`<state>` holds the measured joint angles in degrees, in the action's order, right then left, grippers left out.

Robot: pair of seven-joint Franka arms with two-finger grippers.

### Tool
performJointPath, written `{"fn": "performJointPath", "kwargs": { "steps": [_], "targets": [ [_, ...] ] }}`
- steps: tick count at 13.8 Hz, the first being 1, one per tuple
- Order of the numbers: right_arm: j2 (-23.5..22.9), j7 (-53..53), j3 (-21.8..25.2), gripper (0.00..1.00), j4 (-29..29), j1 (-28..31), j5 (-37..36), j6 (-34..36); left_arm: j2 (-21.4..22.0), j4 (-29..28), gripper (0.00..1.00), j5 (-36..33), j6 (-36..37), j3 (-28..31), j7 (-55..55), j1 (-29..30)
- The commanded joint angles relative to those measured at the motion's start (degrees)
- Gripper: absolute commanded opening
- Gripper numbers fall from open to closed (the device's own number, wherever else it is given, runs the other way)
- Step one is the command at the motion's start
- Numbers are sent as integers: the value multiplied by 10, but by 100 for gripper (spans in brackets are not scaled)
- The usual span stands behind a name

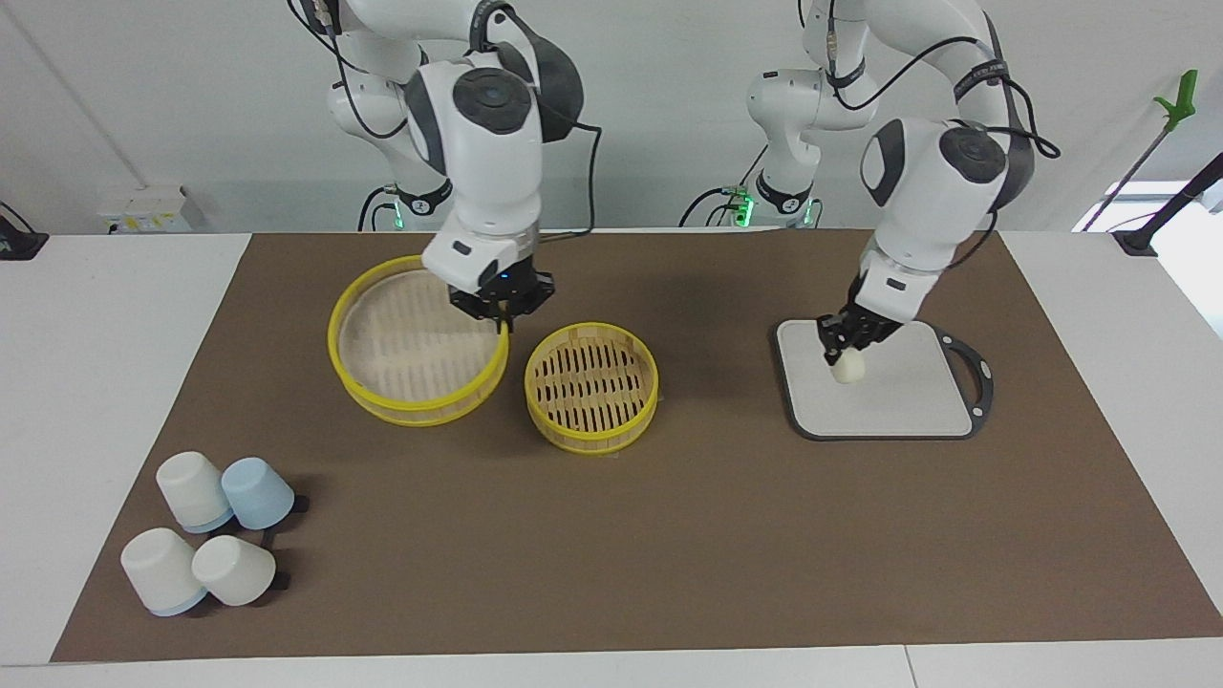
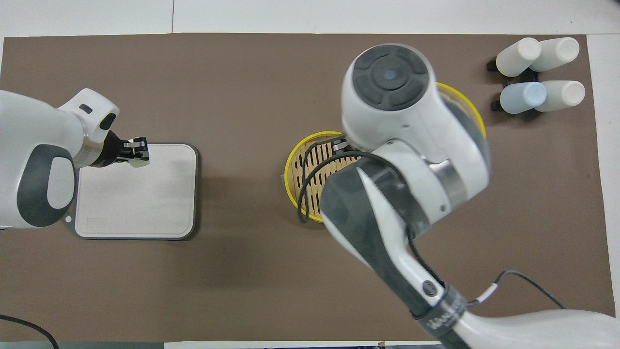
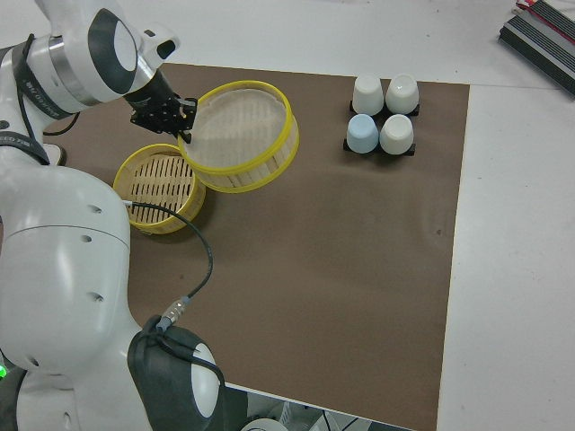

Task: Place bun in steamer
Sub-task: 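Carry the lid aside with the right gripper while the left gripper carries the bun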

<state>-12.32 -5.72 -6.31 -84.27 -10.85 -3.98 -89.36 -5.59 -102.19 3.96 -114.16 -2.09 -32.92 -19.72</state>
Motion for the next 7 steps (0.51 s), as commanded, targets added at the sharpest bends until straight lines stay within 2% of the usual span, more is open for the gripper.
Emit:
{"fn": "performJointPath", "kwargs": {
  "steps": [1,3,4,7],
  "targets": [
    [53,126,-9,0,-73,103,20,-1,-51,44,30,4,-24,12,-113,-100],
    [66,190,-9,0,-109,149,20,-7,-80,41,30,-2,-70,13,-166,-155],
    [80,200,-8,0,-142,166,20,-24,-82,31,30,-6,-90,13,-174,-162],
    [101,207,-8,0,-191,173,20,-55,-126,16,30,-25,-132,14,-203,-197]
  ]
}}
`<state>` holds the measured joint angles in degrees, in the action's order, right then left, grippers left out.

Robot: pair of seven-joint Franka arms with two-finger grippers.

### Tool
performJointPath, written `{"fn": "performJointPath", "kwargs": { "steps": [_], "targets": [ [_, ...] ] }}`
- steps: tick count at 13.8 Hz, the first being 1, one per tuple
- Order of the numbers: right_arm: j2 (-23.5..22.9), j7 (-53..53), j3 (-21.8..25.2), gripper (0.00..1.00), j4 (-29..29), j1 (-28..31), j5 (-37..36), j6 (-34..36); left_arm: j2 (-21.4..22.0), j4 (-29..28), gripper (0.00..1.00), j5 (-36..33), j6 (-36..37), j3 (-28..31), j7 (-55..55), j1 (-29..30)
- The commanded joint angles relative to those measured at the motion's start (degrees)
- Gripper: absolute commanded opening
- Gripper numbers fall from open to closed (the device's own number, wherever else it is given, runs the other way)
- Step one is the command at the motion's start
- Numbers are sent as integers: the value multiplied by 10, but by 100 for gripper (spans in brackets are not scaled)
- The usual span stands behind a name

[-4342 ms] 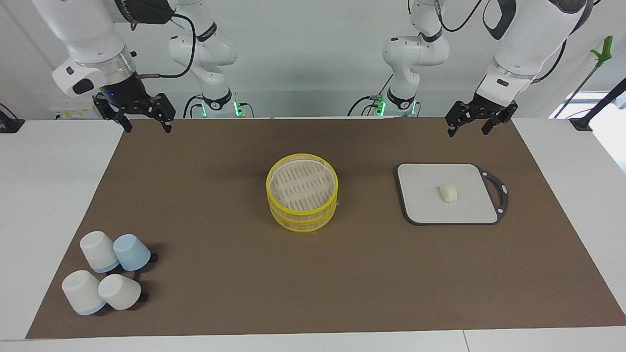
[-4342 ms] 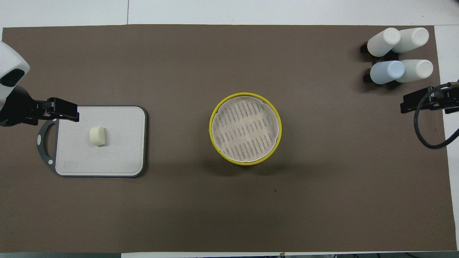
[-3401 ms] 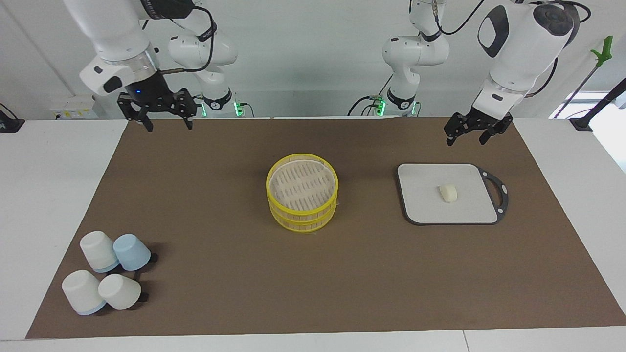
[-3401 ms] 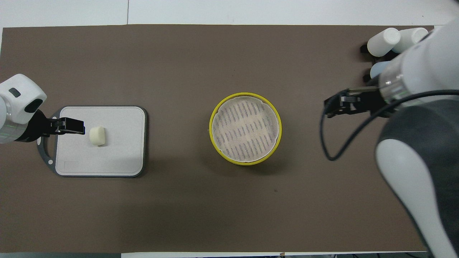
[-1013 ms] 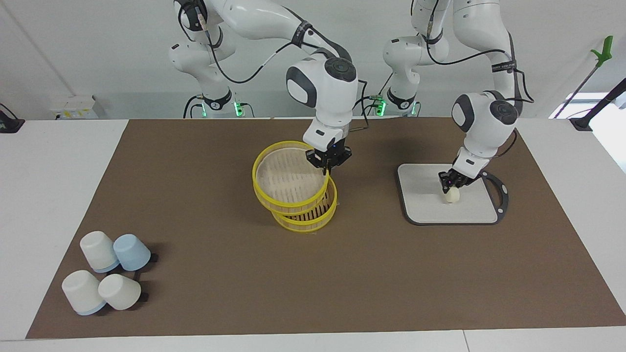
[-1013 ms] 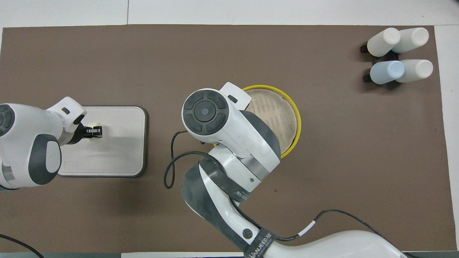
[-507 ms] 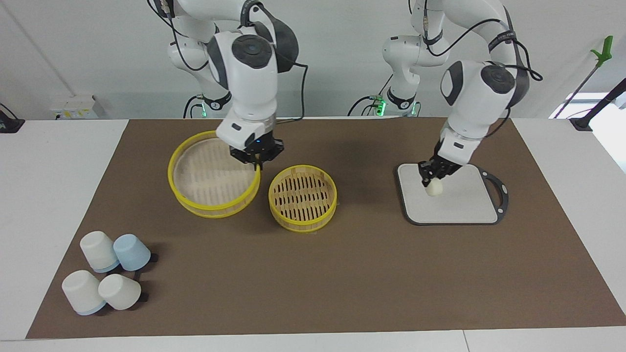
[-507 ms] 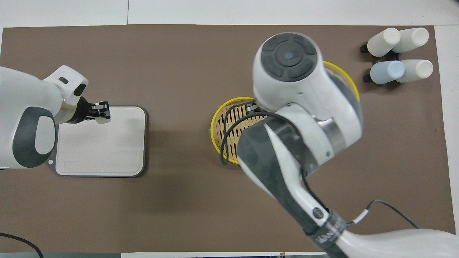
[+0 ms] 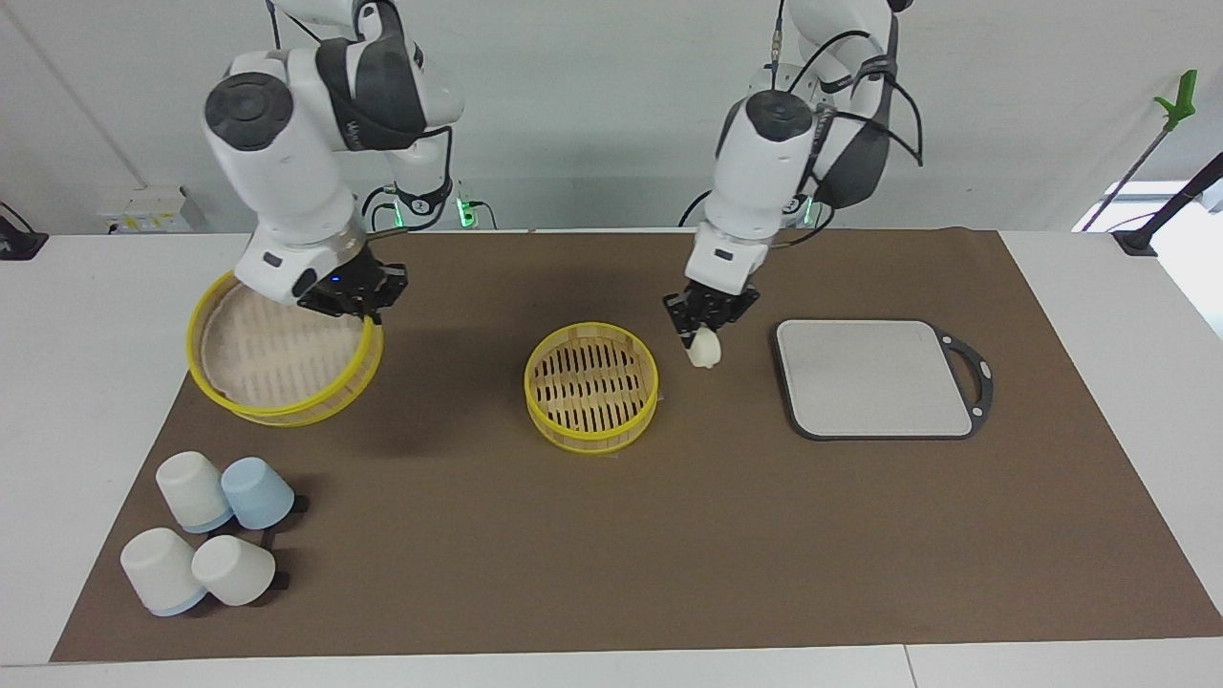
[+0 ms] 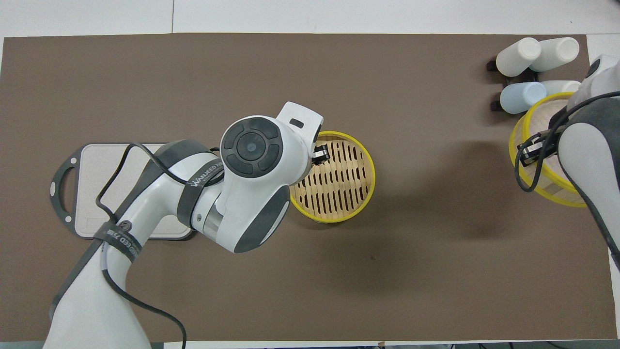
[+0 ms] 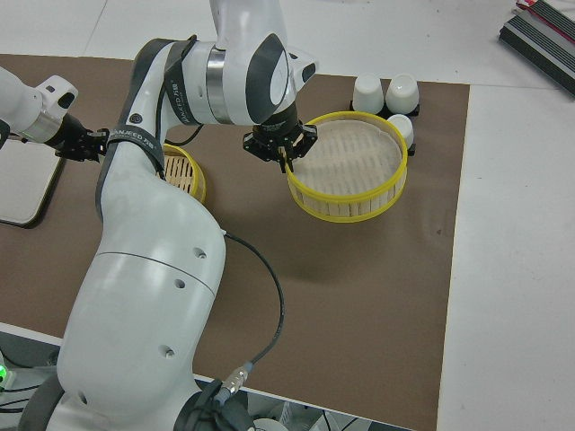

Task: Place bun in steamer
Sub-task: 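Carry the lid aside with the right gripper while the left gripper carries the bun, then lower the bun into the open steamer and open the left gripper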

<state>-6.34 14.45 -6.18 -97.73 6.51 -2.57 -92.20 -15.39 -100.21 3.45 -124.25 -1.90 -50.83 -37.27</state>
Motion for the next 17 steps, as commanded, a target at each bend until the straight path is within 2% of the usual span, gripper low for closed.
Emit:
{"fn": "performJointPath", "kwargs": {
  "steps": [1,7,8,9,10,15,17],
  "targets": [
    [44,5,-10,0,-68,-3,5,-38,-46,-3,30,-43,-49,12,-46,-31],
    [49,6,-10,0,-74,-2,5,-38,-69,-24,32,-64,-93,12,-73,-36],
    [49,5,-10,0,-74,-3,5,-38,-68,-27,45,-70,-93,12,-79,-39],
    [49,4,-10,0,-74,-3,5,-38,-67,-30,77,-75,-92,12,-83,-42],
    [49,4,-10,0,-74,-3,5,-39,-67,-32,100,-75,-91,13,-83,-41],
    [49,1,-10,0,-74,-5,5,-41,-53,-33,100,-75,-70,13,-81,-36],
    [49,-10,-12,0,-71,-22,6,-46,-15,-33,100,-75,-26,13,-67,-18]
  ]
}}
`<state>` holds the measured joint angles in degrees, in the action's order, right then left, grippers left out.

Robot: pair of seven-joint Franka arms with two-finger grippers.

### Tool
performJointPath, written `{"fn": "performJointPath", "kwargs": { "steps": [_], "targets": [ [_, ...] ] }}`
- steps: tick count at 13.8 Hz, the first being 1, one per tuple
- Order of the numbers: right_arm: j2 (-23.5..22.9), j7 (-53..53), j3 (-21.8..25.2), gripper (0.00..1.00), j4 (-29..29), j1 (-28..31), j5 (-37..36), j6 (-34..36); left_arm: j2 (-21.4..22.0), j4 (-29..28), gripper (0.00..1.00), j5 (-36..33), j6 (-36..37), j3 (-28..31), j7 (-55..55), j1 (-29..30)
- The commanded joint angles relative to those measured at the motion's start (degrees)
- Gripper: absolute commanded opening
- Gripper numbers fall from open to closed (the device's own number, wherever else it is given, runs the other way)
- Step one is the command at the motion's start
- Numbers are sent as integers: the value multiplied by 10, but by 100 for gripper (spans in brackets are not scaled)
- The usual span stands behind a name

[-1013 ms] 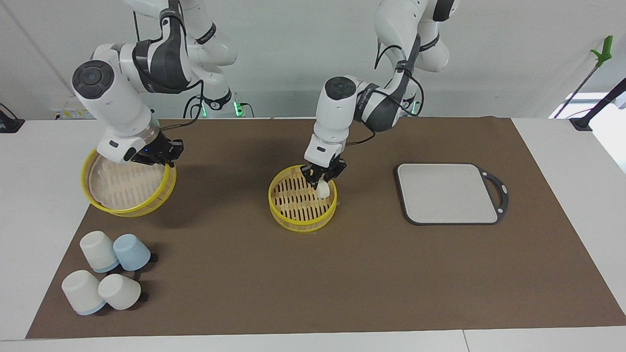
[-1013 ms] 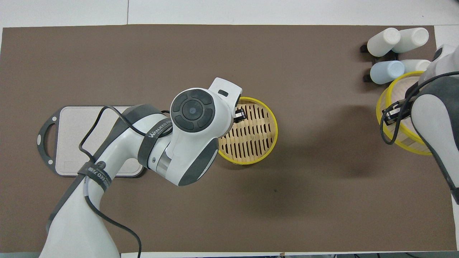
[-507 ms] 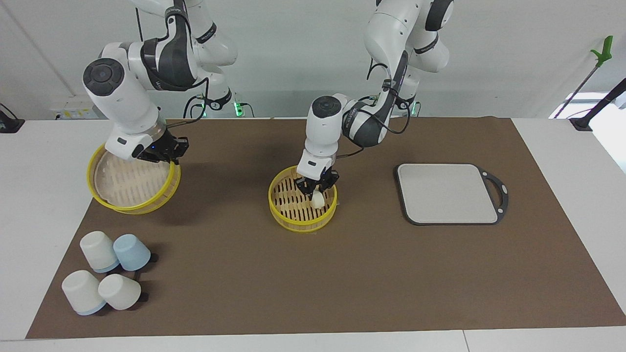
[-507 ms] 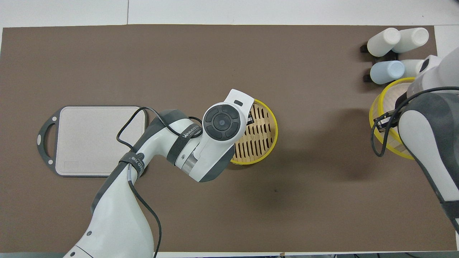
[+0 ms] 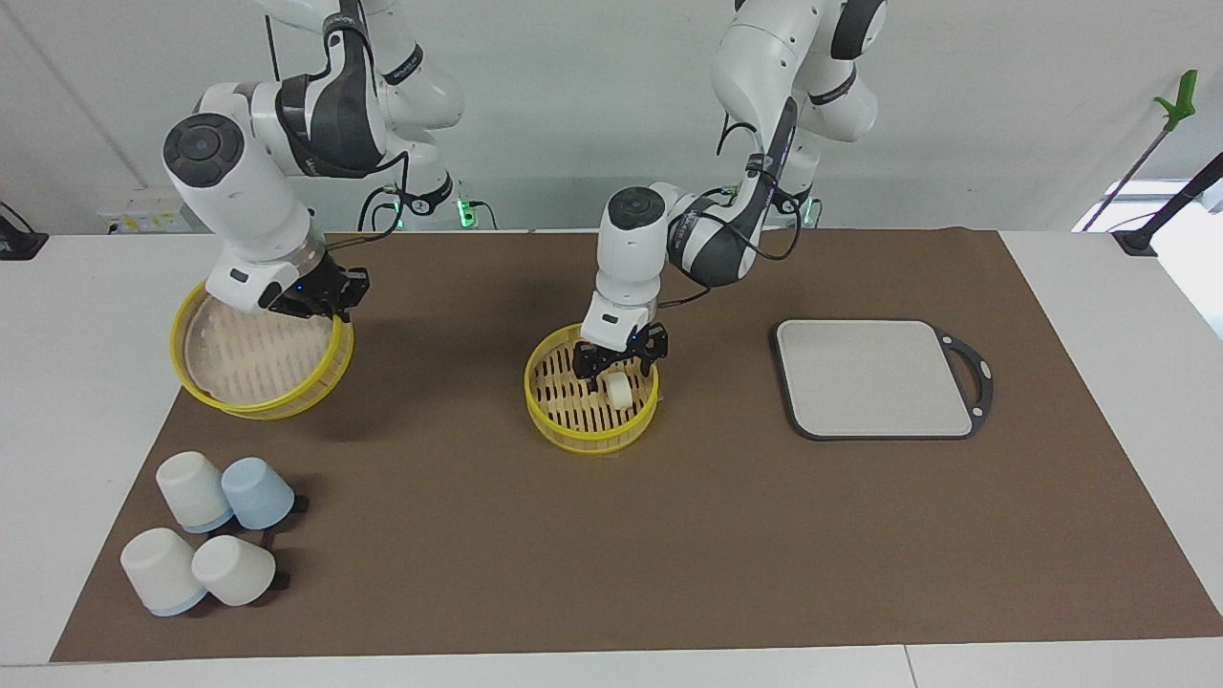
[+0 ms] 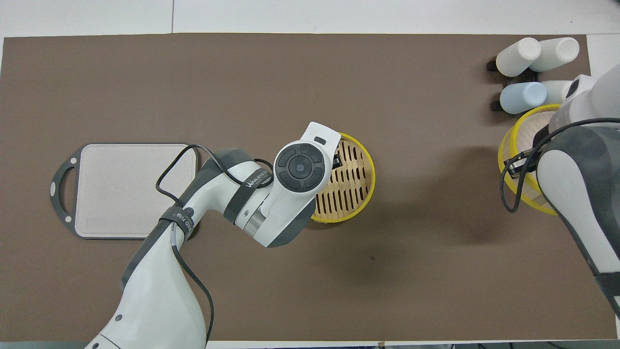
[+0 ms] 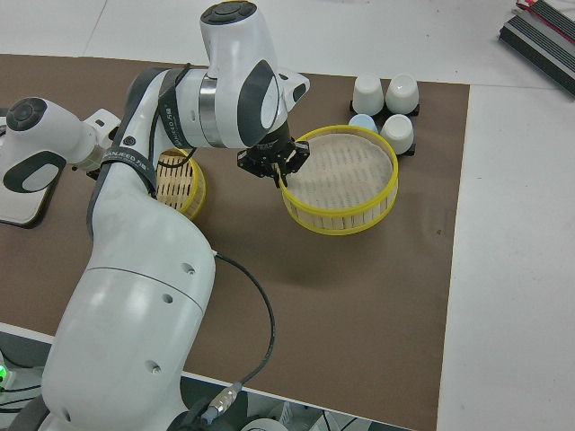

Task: Place bun in steamer
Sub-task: 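Withdraw the left gripper to the board while the right gripper returns the lid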

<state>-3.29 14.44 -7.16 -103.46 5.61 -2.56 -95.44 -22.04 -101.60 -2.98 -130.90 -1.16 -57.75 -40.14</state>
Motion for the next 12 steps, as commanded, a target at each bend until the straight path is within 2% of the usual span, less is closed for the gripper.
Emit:
{"fn": "performJointPath", "kwargs": {
  "steps": [1,5,8,10,12],
  "targets": [
    [15,-36,-2,0,-10,-30,5,-16,78,-18,100,-11,71,5,23,34],
    [0,-149,-3,0,24,-104,60,-61,156,-13,100,-5,178,4,158,133],
    [-96,-342,-3,0,124,-234,47,-70,209,-12,100,2,241,4,291,214],
    [-149,-377,-2,0,170,-299,14,-100,240,-9,100,26,282,6,383,261],
    [-181,-410,-2,0,174,-338,7,-146,256,-4,100,28,315,10,450,292]
  ]
}}
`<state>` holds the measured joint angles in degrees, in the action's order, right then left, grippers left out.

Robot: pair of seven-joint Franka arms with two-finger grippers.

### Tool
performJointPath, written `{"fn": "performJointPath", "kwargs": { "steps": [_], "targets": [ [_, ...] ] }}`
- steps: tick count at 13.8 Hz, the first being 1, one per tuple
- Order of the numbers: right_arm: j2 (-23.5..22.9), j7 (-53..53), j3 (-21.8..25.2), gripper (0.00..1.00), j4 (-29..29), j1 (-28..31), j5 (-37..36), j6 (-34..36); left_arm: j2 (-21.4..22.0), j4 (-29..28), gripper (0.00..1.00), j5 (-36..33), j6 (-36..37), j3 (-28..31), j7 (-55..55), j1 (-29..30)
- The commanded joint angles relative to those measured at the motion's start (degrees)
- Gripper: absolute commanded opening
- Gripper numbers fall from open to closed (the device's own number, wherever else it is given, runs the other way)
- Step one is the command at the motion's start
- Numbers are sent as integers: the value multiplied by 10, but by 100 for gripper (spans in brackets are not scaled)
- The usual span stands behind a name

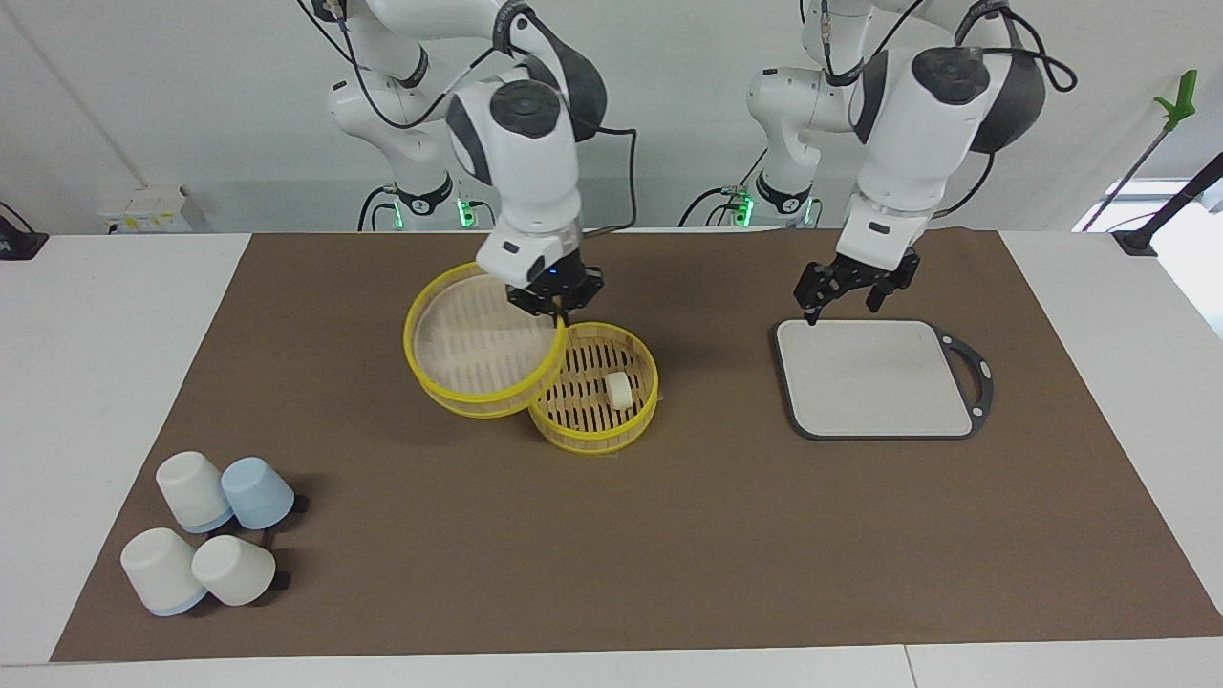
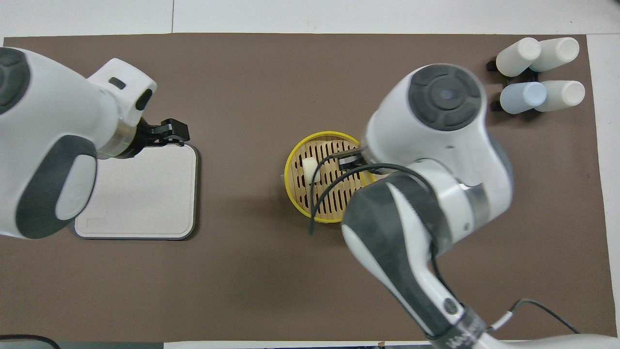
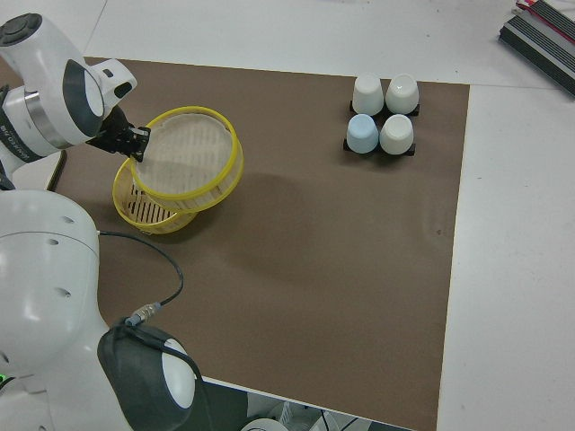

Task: Place bun in steamer
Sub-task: 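Withdraw the left gripper to the board while the right gripper returns the lid, then lower the yellow lid onto the steamer and open the right gripper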

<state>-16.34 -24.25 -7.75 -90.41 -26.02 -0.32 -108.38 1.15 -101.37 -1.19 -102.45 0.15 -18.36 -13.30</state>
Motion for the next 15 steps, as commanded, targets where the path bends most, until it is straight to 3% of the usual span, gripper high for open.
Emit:
{"fn": "performJointPath", "kwargs": {
  "steps": [1,3,10,15],
  "targets": [
    [-71,-43,5,0,50,-45,-27,-28,31,0,100,10,43,-3,67,34],
    [-90,-63,4,0,51,-61,-54,-71,35,14,100,9,69,-2,69,38],
    [-88,-87,2,0,19,-73,-48,-125,36,38,100,14,139,-8,111,66],
    [-84,-98,2,0,7,-72,-46,-127,28,37,100,38,119,-11,110,74]
  ]
}}
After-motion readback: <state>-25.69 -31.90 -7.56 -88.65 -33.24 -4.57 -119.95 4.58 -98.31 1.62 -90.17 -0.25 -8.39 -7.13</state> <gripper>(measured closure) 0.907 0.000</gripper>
